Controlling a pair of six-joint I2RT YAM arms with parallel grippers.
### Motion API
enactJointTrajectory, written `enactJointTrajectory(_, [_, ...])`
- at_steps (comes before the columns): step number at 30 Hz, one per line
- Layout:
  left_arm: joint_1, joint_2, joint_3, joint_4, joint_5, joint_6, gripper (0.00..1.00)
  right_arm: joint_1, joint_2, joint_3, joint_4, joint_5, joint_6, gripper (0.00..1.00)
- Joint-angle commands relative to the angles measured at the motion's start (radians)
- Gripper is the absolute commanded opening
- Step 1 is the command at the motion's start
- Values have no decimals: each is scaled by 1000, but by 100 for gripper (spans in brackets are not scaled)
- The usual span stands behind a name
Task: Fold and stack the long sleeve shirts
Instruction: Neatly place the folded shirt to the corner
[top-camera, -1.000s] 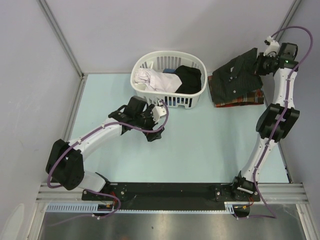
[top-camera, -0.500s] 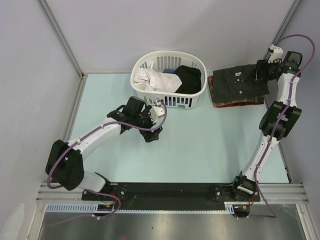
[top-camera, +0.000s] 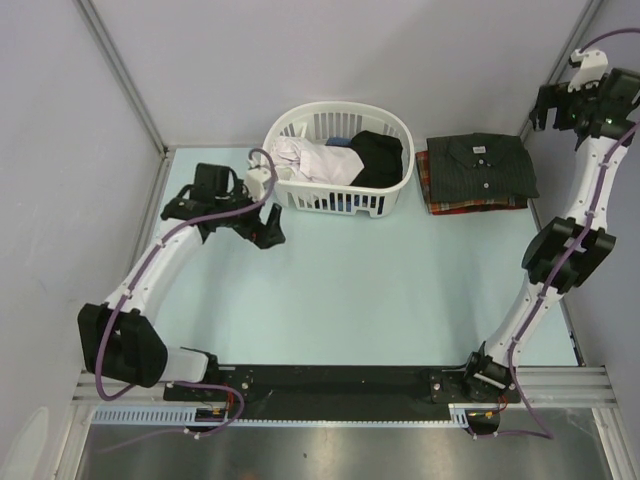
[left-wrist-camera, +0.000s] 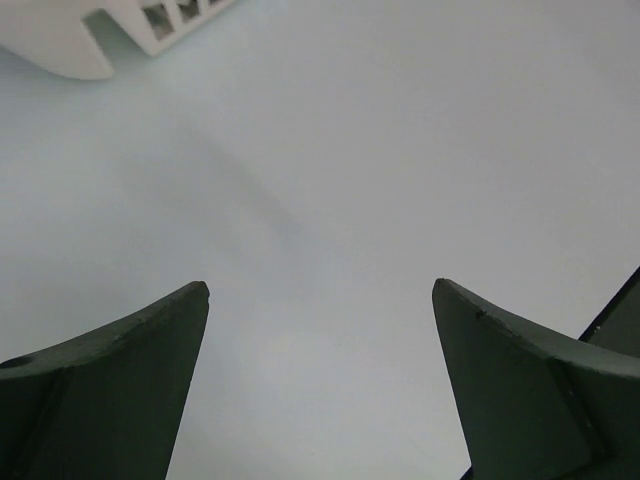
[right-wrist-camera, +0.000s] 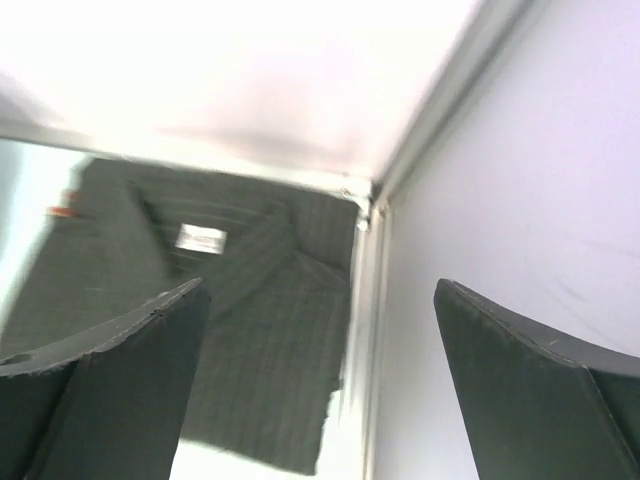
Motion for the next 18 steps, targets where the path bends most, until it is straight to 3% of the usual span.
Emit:
enactJointTrajectory(1, [70,-12,164,-137,32,-45,99,87,-178,-4,-118,-2,40,100])
enactJointTrajectory(6, [92,31,241,-199,-60,-68,99,234,-445,-305,-146,15,154,100])
enactJointTrajectory(10, [92,15,173,-147,-74,-84,99,434,-675,-725,-48,77,218,100])
enactJointTrajectory(13, [86,-15,72,-111,-95,-105,99,566,-806,-876,-23,114,252,99])
enactJointTrajectory(14, [81,-26,45,-103,-104,-95,99,570,-838,-989,-14,88,258,100])
enactJointTrajectory(18, [81,-107,-79,-61,-120,-81,100,535,-967,-1188,-38,72,246,100])
